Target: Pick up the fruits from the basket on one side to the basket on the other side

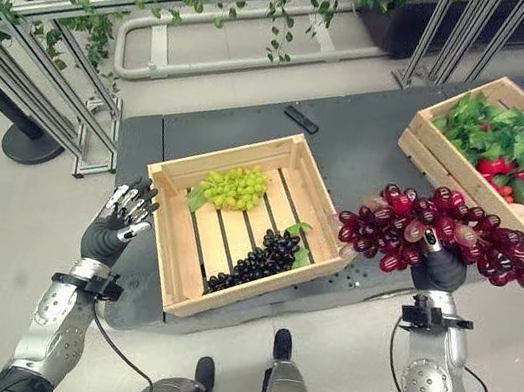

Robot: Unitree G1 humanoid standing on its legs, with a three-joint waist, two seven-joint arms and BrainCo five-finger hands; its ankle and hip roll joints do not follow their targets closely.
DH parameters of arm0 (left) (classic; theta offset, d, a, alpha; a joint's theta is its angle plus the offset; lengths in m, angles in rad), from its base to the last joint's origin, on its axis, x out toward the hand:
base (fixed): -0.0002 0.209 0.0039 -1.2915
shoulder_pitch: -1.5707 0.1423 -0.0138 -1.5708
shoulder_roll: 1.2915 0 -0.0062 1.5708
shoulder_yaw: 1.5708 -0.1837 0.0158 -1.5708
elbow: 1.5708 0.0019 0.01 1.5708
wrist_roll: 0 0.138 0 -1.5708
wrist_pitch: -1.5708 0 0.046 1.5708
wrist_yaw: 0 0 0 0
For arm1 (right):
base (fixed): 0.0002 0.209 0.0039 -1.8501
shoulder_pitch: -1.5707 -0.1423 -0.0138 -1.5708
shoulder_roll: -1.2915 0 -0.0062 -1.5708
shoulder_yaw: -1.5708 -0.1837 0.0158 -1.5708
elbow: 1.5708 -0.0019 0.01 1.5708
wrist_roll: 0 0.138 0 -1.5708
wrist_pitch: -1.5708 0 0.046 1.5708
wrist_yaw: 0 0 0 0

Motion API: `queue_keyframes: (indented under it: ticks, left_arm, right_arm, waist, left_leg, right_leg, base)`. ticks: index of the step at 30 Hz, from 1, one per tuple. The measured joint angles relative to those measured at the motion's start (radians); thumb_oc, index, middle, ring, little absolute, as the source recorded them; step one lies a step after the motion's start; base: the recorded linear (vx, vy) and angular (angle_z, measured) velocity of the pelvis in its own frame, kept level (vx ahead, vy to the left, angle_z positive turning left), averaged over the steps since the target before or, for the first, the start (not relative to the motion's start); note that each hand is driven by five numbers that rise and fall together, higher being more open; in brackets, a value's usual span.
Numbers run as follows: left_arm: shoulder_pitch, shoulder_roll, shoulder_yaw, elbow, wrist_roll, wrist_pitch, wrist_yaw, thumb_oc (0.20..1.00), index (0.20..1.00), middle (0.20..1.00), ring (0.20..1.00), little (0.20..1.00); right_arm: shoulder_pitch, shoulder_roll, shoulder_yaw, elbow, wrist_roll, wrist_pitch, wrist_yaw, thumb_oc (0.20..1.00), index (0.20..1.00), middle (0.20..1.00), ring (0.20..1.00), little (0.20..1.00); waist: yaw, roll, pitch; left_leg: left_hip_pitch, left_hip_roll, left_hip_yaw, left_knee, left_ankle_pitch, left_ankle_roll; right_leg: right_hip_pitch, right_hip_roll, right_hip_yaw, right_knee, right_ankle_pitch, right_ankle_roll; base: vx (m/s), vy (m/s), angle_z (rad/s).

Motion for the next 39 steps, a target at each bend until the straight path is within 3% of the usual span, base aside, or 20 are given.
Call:
queue_keyframes:
  ticks: [5, 6, 7, 8, 10, 11, 12, 14, 16, 19, 20, 21, 22, 29, 31, 32, 35, 37, 38, 39]
  left_arm:
    - [0.014, 0.017, 0.056, -0.006, 0.002, -0.003, 0.034, 1.000, 1.000, 1.000, 1.000, 1.000]
    - [0.015, 0.023, 0.056, -0.011, 0.035, -0.004, 0.045, 1.000, 1.000, 1.000, 1.000, 1.000]
    - [0.022, 0.028, 0.056, -0.022, 0.046, -0.005, 0.048, 1.000, 1.000, 1.000, 1.000, 1.000]
    - [0.026, 0.048, 0.056, -0.045, 0.069, -0.012, 0.055, 1.000, 1.000, 1.000, 1.000, 1.000]
    - [0.026, 0.063, 0.065, -0.056, 0.081, -0.027, 0.063, 1.000, 1.000, 1.000, 1.000, 1.000]
    - [0.026, 0.089, 0.088, -0.064, 0.100, -0.038, 0.086, 1.000, 1.000, 1.000, 1.000, 1.000]
    - [0.021, 0.090, 0.097, -0.064, 0.113, -0.039, 0.095, 1.000, 1.000, 1.000, 1.000, 1.000]
    - [0.031, 0.068, 0.126, -0.063, 0.120, -0.039, 0.121, 1.000, 1.000, 1.000, 1.000, 1.000]
    - [0.045, 0.065, 0.158, -0.075, 0.123, -0.040, 0.139, 1.000, 1.000, 1.000, 1.000, 1.000]
    - [0.044, 0.084, 0.174, -0.078, 0.127, -0.043, 0.160, 1.000, 1.000, 1.000, 1.000, 1.000]
    - [0.046, 0.084, 0.171, -0.082, 0.129, -0.043, 0.161, 1.000, 1.000, 1.000, 1.000, 1.000]
    - [0.049, 0.087, 0.173, -0.085, 0.129, -0.045, 0.161, 1.000, 1.000, 1.000, 1.000, 1.000]
    - [0.056, 0.081, 0.178, -0.083, 0.128, -0.045, 0.162, 1.000, 1.000, 1.000, 1.000, 1.000]
    - [0.059, 0.054, 0.172, -0.096, 0.139, -0.047, 0.164, 1.000, 1.000, 1.000, 1.000, 1.000]
    - [0.056, 0.050, 0.165, -0.097, 0.139, -0.048, 0.164, 1.000, 1.000, 1.000, 1.000, 1.000]
    - [0.045, 0.051, 0.164, -0.097, 0.139, -0.046, 0.166, 1.000, 1.000, 1.000, 1.000, 1.000]
    - [0.050, 0.046, 0.159, -0.108, 0.140, -0.046, 0.179, 1.000, 1.000, 1.000, 1.000, 1.000]
    - [0.057, 0.041, 0.158, -0.128, 0.150, -0.048, 0.189, 1.000, 1.000, 1.000, 1.000, 1.000]
    - [0.061, 0.041, 0.158, -0.140, 0.155, -0.047, 0.194, 1.000, 1.000, 1.000, 1.000, 1.000]
    - [0.058, 0.029, 0.161, -0.151, 0.156, -0.052, 0.200, 1.000, 1.000, 1.000, 1.000, 1.000]
  right_arm:
    - [0.069, 0.007, -0.039, 0.010, -0.034, -0.004, -0.036, 0.200, 0.200, 0.200, 0.200, 0.200]
    - [0.108, 0.014, -0.072, 0.010, -0.067, -0.003, -0.045, 0.200, 0.200, 0.200, 0.200, 0.200]
    - [0.121, 0.013, -0.079, 0.011, -0.073, -0.005, -0.054, 0.200, 0.200, 0.200, 0.200, 0.200]
    - [0.150, 0.015, -0.098, 0.011, -0.095, -0.007, -0.065, 0.200, 0.200, 0.200, 0.200, 0.200]
    - [0.153, 0.024, -0.099, 0.015, -0.115, -0.012, -0.074, 0.200, 0.200, 0.200, 0.200, 0.200]
    - [0.121, 0.062, -0.093, 0.040, -0.133, -0.013, -0.080, 0.200, 0.200, 0.200, 0.200, 0.200]
    - [0.112, 0.073, -0.089, 0.036, -0.135, -0.012, -0.086, 0.200, 0.200, 0.200, 0.200, 0.200]
    - [0.130, 0.082, -0.065, 0.025, -0.153, -0.009, -0.088, 0.200, 0.200, 0.200, 0.200, 0.200]
    - [0.139, 0.077, -0.057, 0.021, -0.166, -0.010, -0.098, 0.200, 0.200, 0.200, 0.200, 0.200]
    - [0.125, 0.074, -0.051, 0.010, -0.183, -0.013, -0.100, 0.200, 0.200, 0.200, 0.200, 0.200]
    - [0.115, 0.072, -0.050, 0.002, -0.186, -0.014, -0.100, 0.200, 0.200, 0.200, 0.200, 0.200]
    - [0.107, 0.072, -0.047, 0.000, -0.191, -0.015, -0.100, 0.200, 0.200, 0.200, 0.200, 0.200]
    - [0.092, 0.072, -0.042, 0.000, -0.193, -0.015, -0.099, 0.200, 0.200, 0.200, 0.200, 0.200]
    - [0.166, 0.035, -0.072, -0.014, -0.224, -0.023, -0.119, 0.200, 0.200, 0.200, 0.200, 0.200]
    - [0.165, 0.037, -0.085, -0.015, -0.231, -0.028, -0.129, 0.200, 0.200, 0.200, 0.200, 0.200]
    - [0.162, 0.039, -0.085, -0.021, -0.244, -0.028, -0.131, 0.200, 0.200, 0.200, 0.200, 0.200]
    - [0.168, 0.027, -0.084, -0.072, -0.252, -0.030, -0.136, 0.200, 0.200, 0.200, 0.200, 0.200]
    - [0.167, 0.022, -0.086, -0.107, -0.252, -0.036, -0.141, 0.200, 0.200, 0.200, 0.200, 0.200]
    - [0.168, 0.020, -0.085, -0.113, -0.252, -0.036, -0.141, 0.200, 0.200, 0.200, 0.200, 0.200]
    - [0.170, 0.021, -0.084, -0.110, -0.255, -0.038, -0.141, 0.200, 0.200, 0.200, 0.200, 0.200]
  waist:
    - [-0.018, -0.041, -0.021]
    - [-0.029, -0.053, -0.023]
    - [-0.031, -0.050, -0.023]
    - [-0.073, -0.063, -0.022]
    - [-0.080, -0.065, -0.020]
    - [-0.096, -0.085, -0.005]
    - [-0.074, -0.067, 0.005]
    - [-0.042, -0.040, 0.021]
    - [-0.010, -0.040, 0.020]
    - [0.030, -0.054, 0.005]
    - [0.051, -0.058, -0.005]
    - [0.067, -0.062, -0.008]
    - [0.077, -0.065, -0.013]
    - [0.021, -0.044, -0.062]
    - [0.005, -0.045, -0.066]
    - [0.005, -0.067, -0.059]
    - [0.049, -0.083, -0.061]
    - [0.057, -0.100, -0.056]
    - [0.044, -0.099, -0.058]
    - [0.045, -0.102, -0.058]
  left_leg:
    - [0.015, -0.004, 0.050, 0.046, -0.037, 0.018]
    - [0.015, -0.019, 0.069, 0.070, -0.054, 0.049]
    - [0.013, -0.016, 0.066, 0.063, -0.051, 0.056]
    - [0.012, -0.036, 0.096, 0.069, -0.037, 0.065]
    - [-0.003, -0.025, 0.148, 0.059, -0.029, 0.082]
    - [-0.025, -0.021, 0.240, 0.080, -0.028, 0.099]
    - [-0.034, 0.016, 0.279, 0.065, -0.028, 0.114]
    - [0.006, 0.061, 0.389, -0.013, 0.009, 0.117]
    - [0.059, 0.082, 0.514, -0.096, 0.048, 0.119]
    - [0.062, 0.084, 0.552, -0.125, 0.057, 0.125]
    - [0.058, 0.081, 0.566, -0.134, 0.072, 0.104]
    - [0.054, 0.073, 0.559, -0.134, 0.076, 0.102]
    - [0.048, 0.065, 0.551, -0.128, 0.082, 0.092]
    - [0.026, 0.103, 0.526, -0.078, 0.101, 0.064]
    - [0.019, 0.131, 0.517, -0.032, 0.092, 0.049]
    - [-0.006, 0.176, 0.499, 0.095, 0.076, 0.025]
    - [-0.048, 0.252, 0.405, 0.291, 0.101, 0.005]
    - [-0.081, 0.173, 0.194, 0.330, 0.058, -0.068]
    - [-0.101, 0.142, 0.166, 0.340, 0.039, -0.077]
    - [-0.111, 0.063, 0.052, 0.247, 0.016, -0.055]
  right_leg:
    - [0.021, 0.009, 0.063, -0.011, 0.017, 0.025]
    - [0.034, -0.005, 0.084, -0.020, 0.025, 0.039]
    - [0.036, -0.007, 0.086, -0.025, 0.020, 0.051]
    - [0.037, -0.023, 0.094, -0.062, 0.019, 0.078]
    - [0.004, -0.033, 0.094, -0.078, -0.011, 0.138]
    - [-0.008, -0.054, 0.059, -0.131, -0.039, 0.140]
    - [-0.031, -0.056, 0.010, -0.089, -0.028, 0.143]
    - [-0.072, -0.075, -0.203, 0.175, -0.072, 0.095]
    - [0.008, -0.093, -0.334, 0.328, -0.154, 0.080]
    - [0.145, -0.084, -0.370, 0.313, -0.231, 0.106]
    - [0.229, -0.063, -0.368, 0.178, -0.261, 0.102]
    - [0.259, -0.048, -0.355, 0.092, -0.262, 0.096]
    - [0.290, -0.026, -0.331, -0.012, -0.255, 0.017]
    - [0.262, 0.003, -0.290, 0.024, -0.270, -0.046]
    - [0.254, 0.017, -0.285, 0.040, -0.281, -0.061]
    - [0.247, 0.029, -0.258, 0.087, -0.304, -0.089]
    - [0.265, 0.059, -0.195, 0.099, -0.292, -0.116]
    - [0.284, 0.077, -0.161, 0.077, -0.280, -0.145]
    - [0.286, 0.102, -0.121, 0.058, -0.270, -0.162]
    - [0.288, 0.113, -0.061, 0.033, -0.258, -0.167]
  base:
    - [-0.02, 0.198, -0.40]
    - [-0.14, 0.182, -0.28]
    - [-0.17, 0.159, -0.28]
    - [-0.17, 0.137, -0.22]
    - [-0.21, 0.224, -0.58]
    - [-0.24, 0.276, -1.04]
    - [-0.16, 0.169, -1.30]
    - [-0.15, 0.106, -1.41]
    - [-0.05, 0.036, -1.36]
    - [0.04, -0.069, -1.10]
    - [0.05, -0.128, -0.93]
    - [0.08, -0.120, -1.32]
    - [0.08, -0.132, -0.76]
    - [0.09, -0.187, -0.19]
    - [0.16, -0.255, -0.25]
    - [0.02, -0.244, -0.50]
    - [-0.05, -0.068, -1.03]
    - [0.05, 0.114, -1.03]
    - [0.10, 0.178, -0.92]
    - [0.13, 0.129, -1.03]
